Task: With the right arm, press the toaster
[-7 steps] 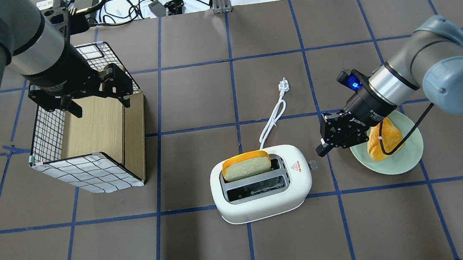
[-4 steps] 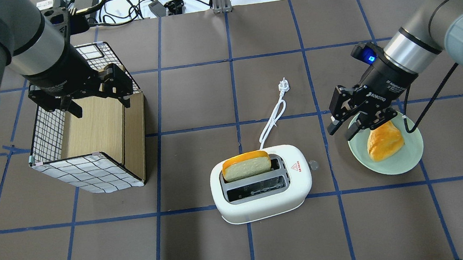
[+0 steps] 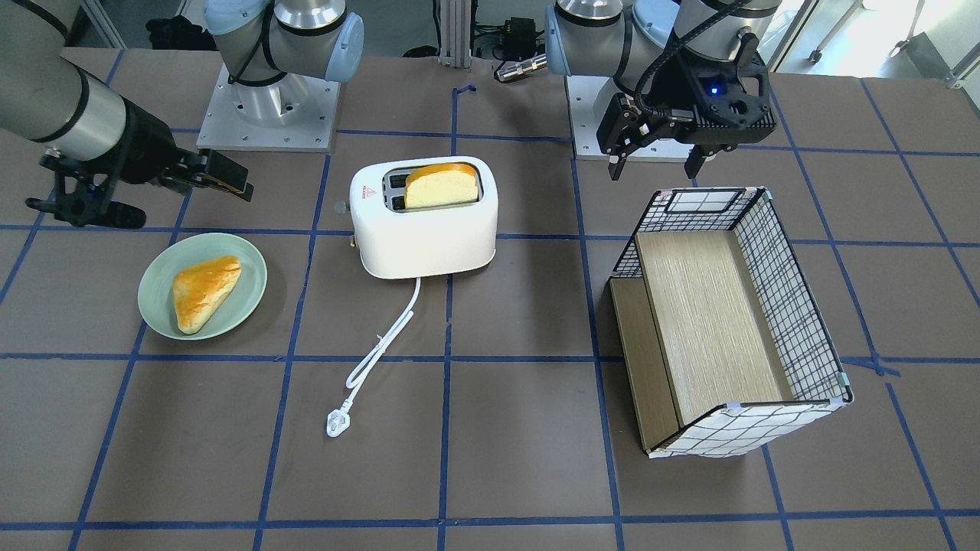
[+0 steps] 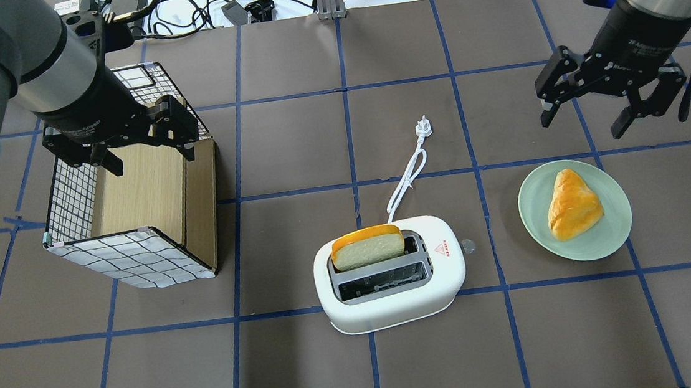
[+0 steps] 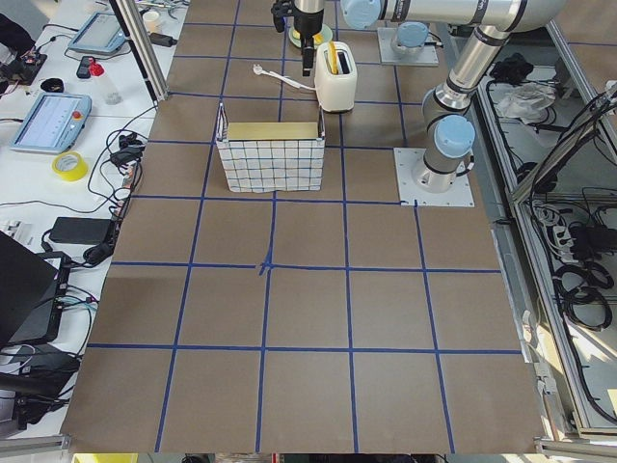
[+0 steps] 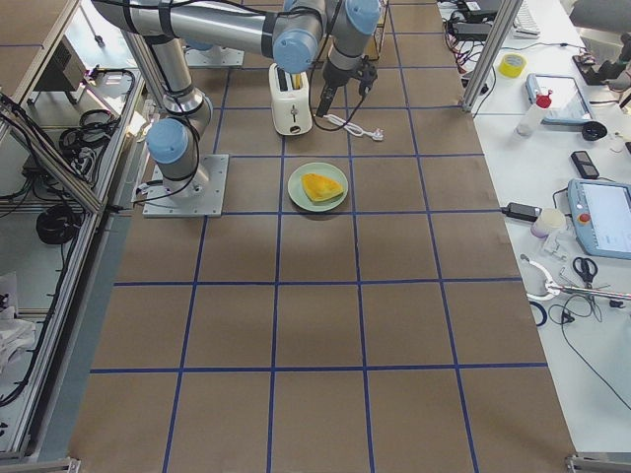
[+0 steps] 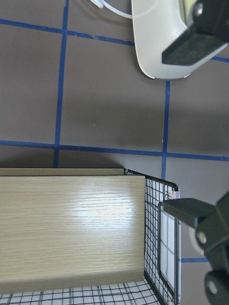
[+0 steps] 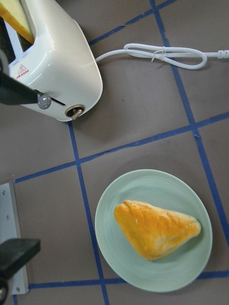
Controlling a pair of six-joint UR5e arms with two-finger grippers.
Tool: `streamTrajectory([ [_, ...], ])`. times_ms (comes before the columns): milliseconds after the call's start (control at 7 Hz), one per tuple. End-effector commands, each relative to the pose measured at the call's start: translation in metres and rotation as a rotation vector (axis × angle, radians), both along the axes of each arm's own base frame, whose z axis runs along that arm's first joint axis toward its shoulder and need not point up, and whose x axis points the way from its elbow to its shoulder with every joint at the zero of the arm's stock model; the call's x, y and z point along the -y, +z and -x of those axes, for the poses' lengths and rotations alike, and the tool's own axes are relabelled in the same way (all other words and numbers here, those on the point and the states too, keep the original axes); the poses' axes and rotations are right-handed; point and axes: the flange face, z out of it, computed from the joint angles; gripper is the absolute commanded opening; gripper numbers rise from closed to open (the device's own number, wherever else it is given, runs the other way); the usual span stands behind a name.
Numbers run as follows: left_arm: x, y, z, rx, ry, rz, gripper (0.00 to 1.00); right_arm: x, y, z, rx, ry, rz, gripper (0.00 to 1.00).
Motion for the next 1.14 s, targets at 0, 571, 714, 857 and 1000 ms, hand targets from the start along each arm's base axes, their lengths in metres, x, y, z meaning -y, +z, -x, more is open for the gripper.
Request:
streamTrajectory([
  [0, 0.0, 0.001, 0.0, 0.0, 0.0, 0.001, 1.0, 0.001, 0.029, -0.009, -0.11, -0.008, 0.086, 1.0],
  [571, 0.0, 0.0, 0.0, 0.0, 0.0, 0.0, 1.0, -0.01, 0.027, -0.097, -0.158, -0.023, 0.135, 1.0],
  [714, 0.0, 0.0, 0.0, 0.0, 0.0, 0.0, 1.0, -0.012, 0.026, -0.105, -0.178, -0.003, 0.136, 1.0],
  [857, 0.0, 0.0, 0.0, 0.0, 0.0, 0.0, 1.0, -0.013, 0.026, -0.105, -0.178, -0.003, 0.136, 1.0],
  [1000, 0.0, 0.0, 0.0, 0.0, 0.0, 0.0, 1.0, -0.013, 0.027, -0.105, -0.178, -0.003, 0.137, 1.0],
])
